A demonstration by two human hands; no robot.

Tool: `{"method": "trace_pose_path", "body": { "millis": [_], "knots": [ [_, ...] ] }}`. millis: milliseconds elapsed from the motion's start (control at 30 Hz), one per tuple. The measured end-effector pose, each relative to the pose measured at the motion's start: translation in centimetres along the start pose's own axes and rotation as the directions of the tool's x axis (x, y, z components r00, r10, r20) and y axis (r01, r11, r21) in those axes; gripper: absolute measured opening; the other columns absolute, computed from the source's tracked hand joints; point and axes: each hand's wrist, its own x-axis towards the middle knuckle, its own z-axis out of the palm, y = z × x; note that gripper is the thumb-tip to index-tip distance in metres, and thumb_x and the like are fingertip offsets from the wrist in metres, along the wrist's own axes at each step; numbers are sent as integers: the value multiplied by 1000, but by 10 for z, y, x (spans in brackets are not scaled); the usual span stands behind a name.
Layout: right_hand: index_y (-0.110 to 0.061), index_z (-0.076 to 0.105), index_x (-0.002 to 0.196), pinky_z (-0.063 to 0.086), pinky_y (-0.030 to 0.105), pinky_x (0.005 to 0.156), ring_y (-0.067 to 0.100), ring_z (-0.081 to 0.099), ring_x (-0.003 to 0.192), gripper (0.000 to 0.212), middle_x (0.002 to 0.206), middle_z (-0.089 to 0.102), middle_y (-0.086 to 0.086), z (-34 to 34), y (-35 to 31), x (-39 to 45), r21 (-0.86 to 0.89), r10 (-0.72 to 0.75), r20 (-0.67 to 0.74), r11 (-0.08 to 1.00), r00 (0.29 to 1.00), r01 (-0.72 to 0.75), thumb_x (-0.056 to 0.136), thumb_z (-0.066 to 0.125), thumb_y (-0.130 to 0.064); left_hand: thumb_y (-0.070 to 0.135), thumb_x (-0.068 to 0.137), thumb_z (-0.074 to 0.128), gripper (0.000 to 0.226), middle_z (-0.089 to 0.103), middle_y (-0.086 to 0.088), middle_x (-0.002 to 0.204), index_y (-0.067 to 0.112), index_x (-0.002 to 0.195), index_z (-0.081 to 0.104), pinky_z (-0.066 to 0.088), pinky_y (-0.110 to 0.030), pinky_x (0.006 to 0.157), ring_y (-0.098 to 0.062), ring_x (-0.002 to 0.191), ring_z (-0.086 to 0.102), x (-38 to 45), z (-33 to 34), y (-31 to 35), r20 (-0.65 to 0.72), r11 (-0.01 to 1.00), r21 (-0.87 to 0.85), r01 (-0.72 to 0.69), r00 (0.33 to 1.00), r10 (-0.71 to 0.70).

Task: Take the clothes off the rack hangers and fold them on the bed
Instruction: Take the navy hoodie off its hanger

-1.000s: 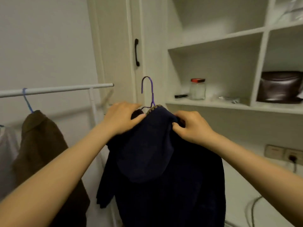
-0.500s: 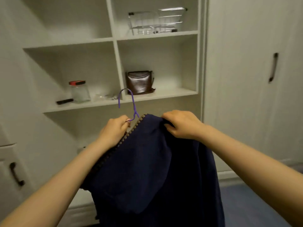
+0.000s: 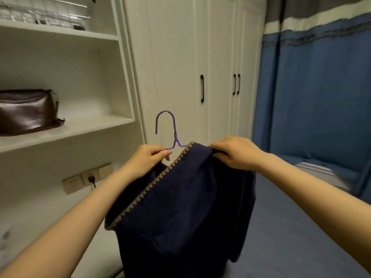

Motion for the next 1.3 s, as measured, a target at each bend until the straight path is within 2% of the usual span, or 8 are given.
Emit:
{"method": "trace_pose_path", "body": {
  "millis": [100,267,433,633,767,967,1100,1300],
  "knots": [
    [-33,55,114,46,35,70,18,55,93,23,104,66,-10,-8,14,-13,-36,104,16,994,994,-104,97,40,-33,33,95,50,33,61,-18,73,25,68,67,39,-23,65,-15,65,50,34,17,-7,80,998,11,-62,995,61],
    [-37,56,118,39,29,66,13,46,89,26,103,65,-16,-12,39,-45,-112,293,37,951,956,-287,96,42,-35,31,97,46,36,58,-1,65,22,69,67,39,-19,64,-11,59,51,79,64,-8,178,987,-83,-141,972,154],
    [-38,55,121,42,29,69,14,47,91,28,106,64,-17,-19,57,-105,-192,463,75,876,883,-442,96,43,-36,29,97,46,37,54,-2,65,23,66,64,37,-16,61,-7,59,46,96,131,23,321,959,-175,-223,908,269],
    [-47,47,129,35,27,68,16,51,95,35,115,59,-26,-53,65,-194,-229,598,57,788,800,-572,95,45,-36,28,98,46,35,59,15,59,15,70,65,36,-12,66,6,60,53,89,193,92,432,910,-233,-343,802,413],
    [-47,49,126,41,29,68,16,50,96,33,107,65,-15,-78,72,-254,-276,658,27,728,752,-627,95,44,-39,34,99,40,35,59,2,77,13,80,60,40,-30,68,-17,74,55,82,215,142,505,785,45,-618,692,516],
    [-42,52,122,45,32,68,16,48,90,28,104,65,-17,-109,66,-357,-311,693,9,687,721,-657,95,42,-40,44,97,36,32,59,8,92,21,91,57,36,-29,62,-17,84,57,36,259,210,507,522,313,-794,604,614],
    [-39,53,123,40,28,66,17,49,94,28,102,65,-14,-127,66,-414,-353,686,18,685,728,-637,96,42,-40,53,91,40,32,59,11,90,29,84,60,38,-27,60,-13,81,58,7,290,238,490,453,347,-821,571,659],
    [-40,53,124,38,27,63,15,45,88,30,96,65,-15,-144,83,-478,-357,700,-12,664,714,-657,96,42,-42,52,90,45,25,56,14,85,32,75,51,39,-27,59,-10,75,51,-18,323,281,498,487,267,-832,552,669]
  ]
}}
